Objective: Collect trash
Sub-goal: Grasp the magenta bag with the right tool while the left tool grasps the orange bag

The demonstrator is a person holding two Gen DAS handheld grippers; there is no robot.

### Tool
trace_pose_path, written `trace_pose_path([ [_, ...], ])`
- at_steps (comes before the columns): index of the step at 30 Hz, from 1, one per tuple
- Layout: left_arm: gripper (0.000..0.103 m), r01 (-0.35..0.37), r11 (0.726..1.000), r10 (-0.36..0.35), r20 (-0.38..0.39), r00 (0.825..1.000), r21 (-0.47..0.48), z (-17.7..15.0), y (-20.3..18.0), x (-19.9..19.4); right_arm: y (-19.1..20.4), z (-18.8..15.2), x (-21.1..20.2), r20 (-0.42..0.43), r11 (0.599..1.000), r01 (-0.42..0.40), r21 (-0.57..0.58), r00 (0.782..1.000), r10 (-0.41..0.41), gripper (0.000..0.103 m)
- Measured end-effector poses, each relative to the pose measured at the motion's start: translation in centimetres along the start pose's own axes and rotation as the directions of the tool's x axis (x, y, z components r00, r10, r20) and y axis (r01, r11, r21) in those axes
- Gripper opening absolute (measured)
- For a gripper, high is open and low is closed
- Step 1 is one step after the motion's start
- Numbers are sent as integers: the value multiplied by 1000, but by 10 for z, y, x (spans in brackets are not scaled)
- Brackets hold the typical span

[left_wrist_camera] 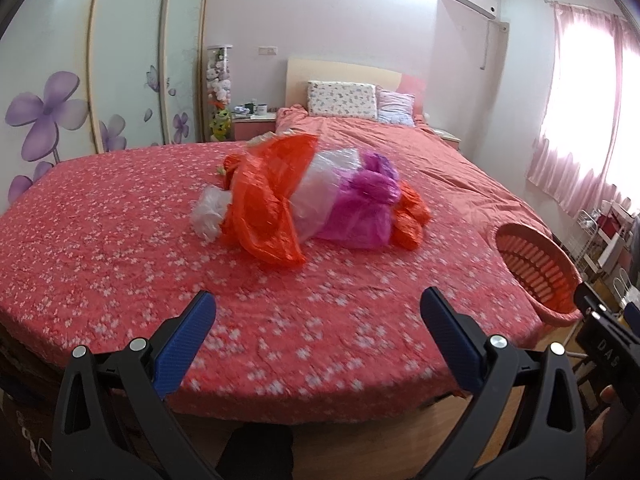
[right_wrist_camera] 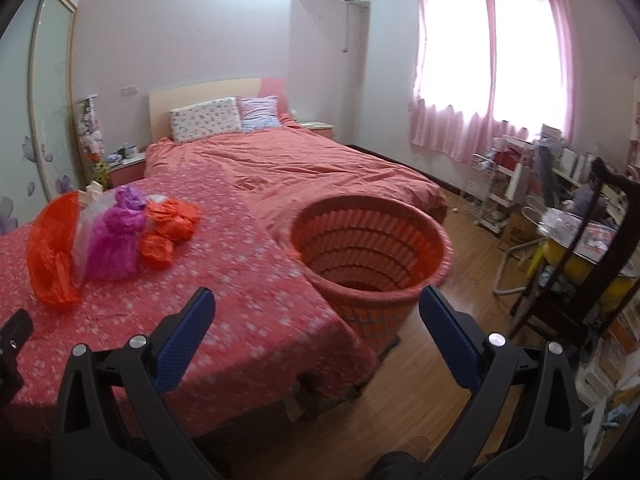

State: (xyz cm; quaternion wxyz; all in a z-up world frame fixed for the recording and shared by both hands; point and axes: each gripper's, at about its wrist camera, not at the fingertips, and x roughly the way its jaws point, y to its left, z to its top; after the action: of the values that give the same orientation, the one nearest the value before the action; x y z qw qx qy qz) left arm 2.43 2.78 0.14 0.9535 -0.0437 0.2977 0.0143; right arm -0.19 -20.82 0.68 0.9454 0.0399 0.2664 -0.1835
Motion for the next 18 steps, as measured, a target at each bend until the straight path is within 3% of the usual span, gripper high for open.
trace_pose_path([
  [5, 101, -64, 996, 64, -12, 998, -60, 15, 31, 21, 36, 19, 25, -27, 989, -150, -15, 988, 149, 99],
  [8, 101, -80, 991, 76, -41, 996, -111, 21, 56, 36, 69, 32, 47, -49, 958, -286, -9, 957, 286, 99],
  [10, 101, -93, 985, 85, -63, 994, -145, 26, 73, 46, 89, 39, 57, -45, 938, -345, -13, 938, 344, 93],
  [15, 101, -141, 974, 128, -81, 988, -177, 36, 100, 61, 144, 54, 85, -72, 893, -447, -61, 894, 442, 79],
  [18, 101, -154, 970, 141, -81, 987, -189, 38, 109, 63, 172, 60, 108, -98, 894, -442, -78, 895, 434, 72],
])
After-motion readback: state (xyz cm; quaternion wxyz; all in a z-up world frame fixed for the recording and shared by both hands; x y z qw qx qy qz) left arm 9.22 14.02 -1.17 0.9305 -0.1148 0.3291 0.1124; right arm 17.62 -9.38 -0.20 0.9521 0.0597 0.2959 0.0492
